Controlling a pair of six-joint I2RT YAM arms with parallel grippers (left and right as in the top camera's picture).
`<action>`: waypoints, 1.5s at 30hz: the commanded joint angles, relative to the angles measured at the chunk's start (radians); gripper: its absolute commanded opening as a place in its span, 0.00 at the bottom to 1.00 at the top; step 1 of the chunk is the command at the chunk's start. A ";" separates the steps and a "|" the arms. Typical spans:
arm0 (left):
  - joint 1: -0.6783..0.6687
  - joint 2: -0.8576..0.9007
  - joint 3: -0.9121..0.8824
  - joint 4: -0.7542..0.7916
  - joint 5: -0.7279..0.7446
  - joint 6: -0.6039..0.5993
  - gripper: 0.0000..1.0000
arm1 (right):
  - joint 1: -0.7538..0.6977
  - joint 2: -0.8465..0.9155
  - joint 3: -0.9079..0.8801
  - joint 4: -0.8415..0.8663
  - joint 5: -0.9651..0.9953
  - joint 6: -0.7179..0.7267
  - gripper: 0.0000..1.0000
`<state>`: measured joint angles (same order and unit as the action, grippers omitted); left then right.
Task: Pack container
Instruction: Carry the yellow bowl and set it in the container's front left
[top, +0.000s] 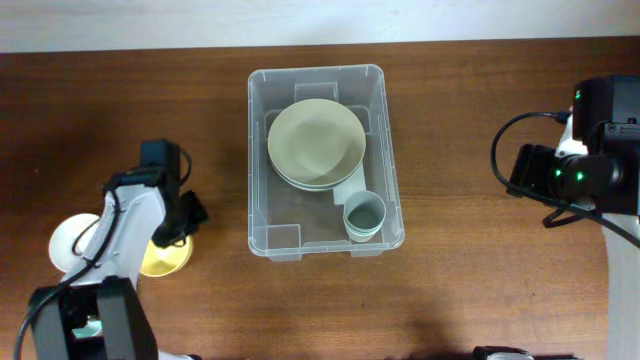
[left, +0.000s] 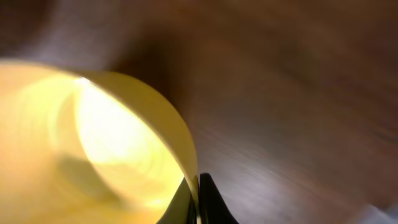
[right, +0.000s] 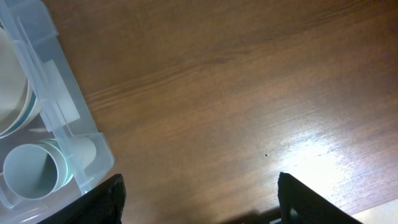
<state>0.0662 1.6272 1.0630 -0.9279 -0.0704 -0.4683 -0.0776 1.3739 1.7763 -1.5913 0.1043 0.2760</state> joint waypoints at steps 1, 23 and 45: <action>-0.073 -0.092 0.189 -0.099 0.022 0.014 0.01 | 0.005 0.003 -0.006 0.001 0.005 -0.006 0.74; -0.765 -0.020 0.448 -0.204 -0.007 -0.016 0.00 | 0.005 0.003 -0.006 0.001 0.004 -0.006 0.74; -0.679 0.093 0.643 -0.325 -0.035 -0.016 0.34 | 0.005 0.003 -0.006 -0.003 0.005 -0.006 0.74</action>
<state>-0.6739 1.7721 1.6047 -1.2091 -0.0544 -0.4828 -0.0776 1.3739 1.7763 -1.5940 0.1043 0.2760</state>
